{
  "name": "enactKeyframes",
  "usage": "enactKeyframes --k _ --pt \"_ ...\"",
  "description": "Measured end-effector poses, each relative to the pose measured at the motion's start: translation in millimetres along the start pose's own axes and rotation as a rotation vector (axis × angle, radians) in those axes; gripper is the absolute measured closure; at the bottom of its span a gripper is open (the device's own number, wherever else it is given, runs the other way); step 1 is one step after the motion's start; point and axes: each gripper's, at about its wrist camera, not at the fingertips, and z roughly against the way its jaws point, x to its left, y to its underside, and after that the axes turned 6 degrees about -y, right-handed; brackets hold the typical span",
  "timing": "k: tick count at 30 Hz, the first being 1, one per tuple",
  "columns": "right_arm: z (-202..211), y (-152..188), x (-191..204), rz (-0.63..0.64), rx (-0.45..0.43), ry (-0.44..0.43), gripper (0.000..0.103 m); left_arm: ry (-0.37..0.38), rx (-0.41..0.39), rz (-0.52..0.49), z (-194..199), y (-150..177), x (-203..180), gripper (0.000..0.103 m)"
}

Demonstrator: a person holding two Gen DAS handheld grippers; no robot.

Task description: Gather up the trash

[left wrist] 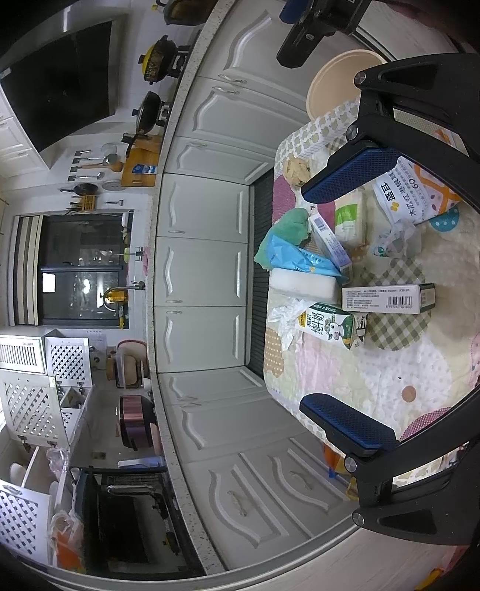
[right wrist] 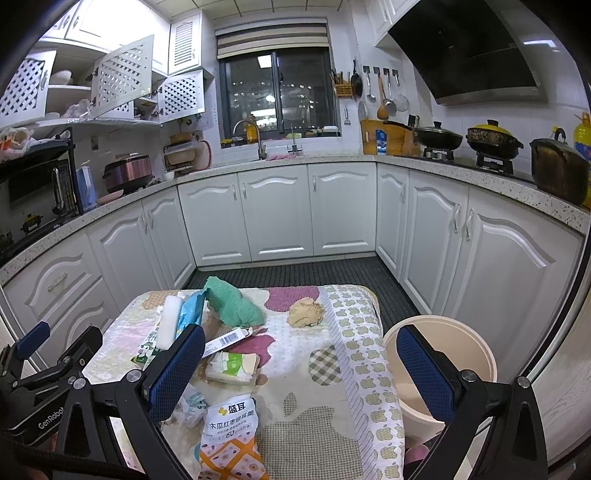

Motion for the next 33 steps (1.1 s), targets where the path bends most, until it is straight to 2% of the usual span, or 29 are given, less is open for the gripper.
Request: enactKeyframes --k 33 --pt "-2.4 3.4 -6.0 -0.010 0.020 -0.003 0.000 0.004 0.032 0.002 -2.8 4.0 -2.5 0.001"
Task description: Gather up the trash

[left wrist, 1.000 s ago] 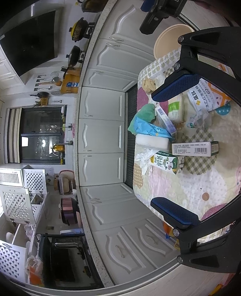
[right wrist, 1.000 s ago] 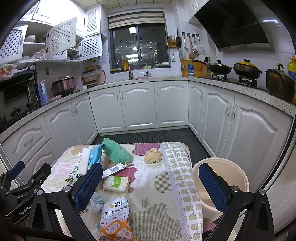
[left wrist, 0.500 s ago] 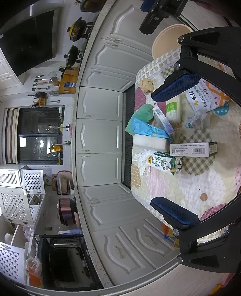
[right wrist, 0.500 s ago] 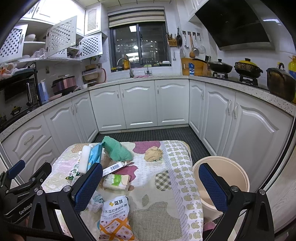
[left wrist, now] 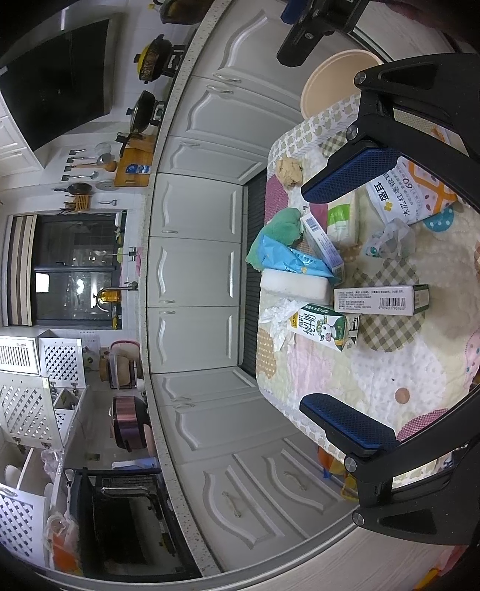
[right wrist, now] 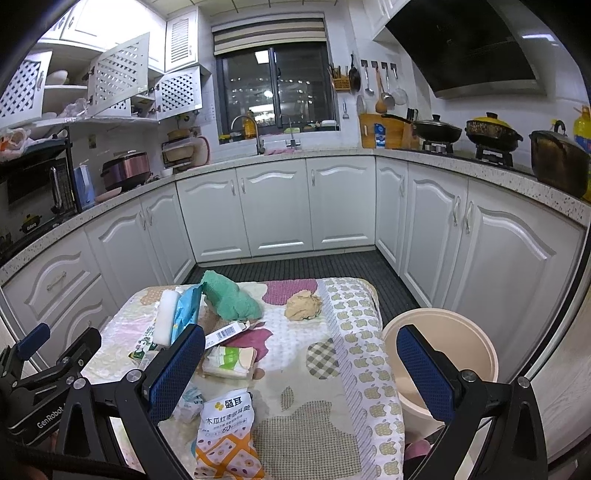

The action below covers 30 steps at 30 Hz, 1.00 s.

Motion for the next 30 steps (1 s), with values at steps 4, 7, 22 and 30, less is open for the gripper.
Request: enactKeyframes --k 4,7,22,30 --pt "-0.9 0.1 -0.5 -0.001 0.002 -0.001 0.000 0.000 0.003 0.000 -0.9 -0.5 0.8 0.001" --pt "-3.2 0.4 -0.5 0.003 0.009 0.001 0.000 0.005 0.012 0.002 -3.0 0.1 1.7 0.001" --pt "-12.4 1.7 4.2 0.026 0.035 0.005 0.000 0.003 0.067 0.007 -7.9 1.2 12.2 0.001" --pt "-16.3 2.0 0.0 0.027 0.062 0.012 0.000 -0.027 0.092 -0.018 -15.0 4.9 31.9 0.001"
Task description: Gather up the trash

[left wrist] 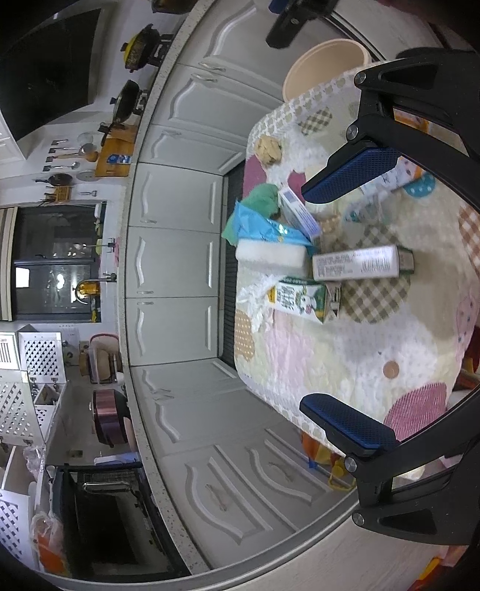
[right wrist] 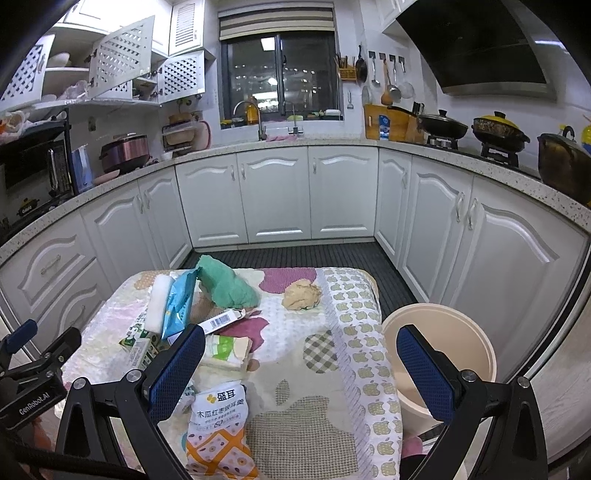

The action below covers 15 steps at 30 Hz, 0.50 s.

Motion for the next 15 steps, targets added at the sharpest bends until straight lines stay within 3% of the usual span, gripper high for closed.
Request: enactKeyframes --k 8,15 --pt "-9.9 2.5 -4.7 -0.030 0.059 -0.027 0.000 0.008 0.047 0.014 -8.8 3.6 20.7 0.001" --pt "-11.4 3.9 4.1 0.014 0.069 -0.012 0.000 0.022 0.071 -0.004 -12.8 10.5 12.5 0.001"
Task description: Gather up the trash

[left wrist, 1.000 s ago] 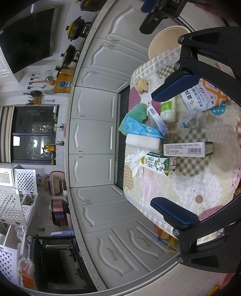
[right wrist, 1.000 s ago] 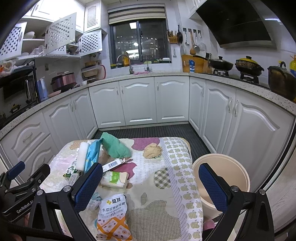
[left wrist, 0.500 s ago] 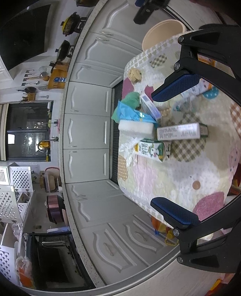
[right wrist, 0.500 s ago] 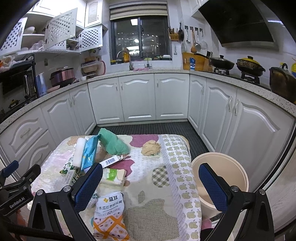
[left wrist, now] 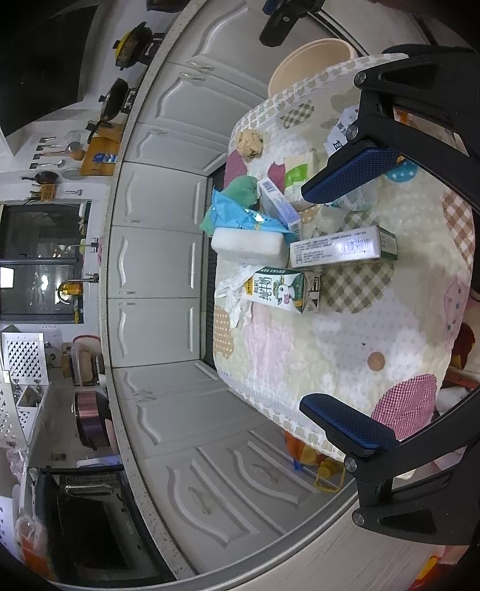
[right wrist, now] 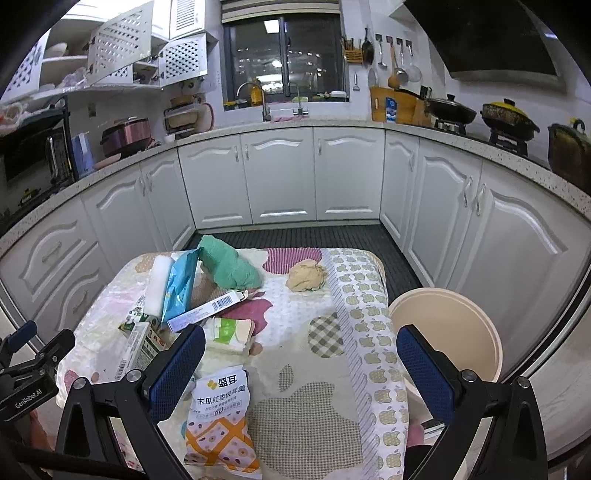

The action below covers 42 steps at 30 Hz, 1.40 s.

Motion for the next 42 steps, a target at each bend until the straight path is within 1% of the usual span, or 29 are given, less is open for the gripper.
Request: enactKeyframes --k 14,22,28,32,39,42 --pt "-1.7 0.1 -1.5 -0.012 0.007 -0.013 0.000 0.002 0.010 0.007 -5.1 -0.1 -5.4 0.001" --pt "4.4 0.2 -1.8 -0.013 -0.043 -0.019 0.000 0.003 -0.002 0.016 -4.0 -2.5 -4.6 0.001" --pt "5.1 -0.9 -1.2 -0.012 -0.044 -0.018 0.000 0.025 -0.020 0.026 1.3 -5.1 -5.9 0.001" --pt "6.8 -1.4 -2.1 -0.012 -0.048 -0.013 0.000 0.048 -0.021 0.015 2.4 -7.8 -10.9 0.001" --pt "9.9 -2.3 -6.1 -0.028 -0.050 -0.026 0.000 0.084 -0.042 0.026 11.0 -15.6 -15.4 0.001" --pt "9.8 -2.2 -6.9 -0.032 -0.048 -0.031 0.000 0.081 -0.037 0.008 10.3 -15.5 -18.5 0.001"
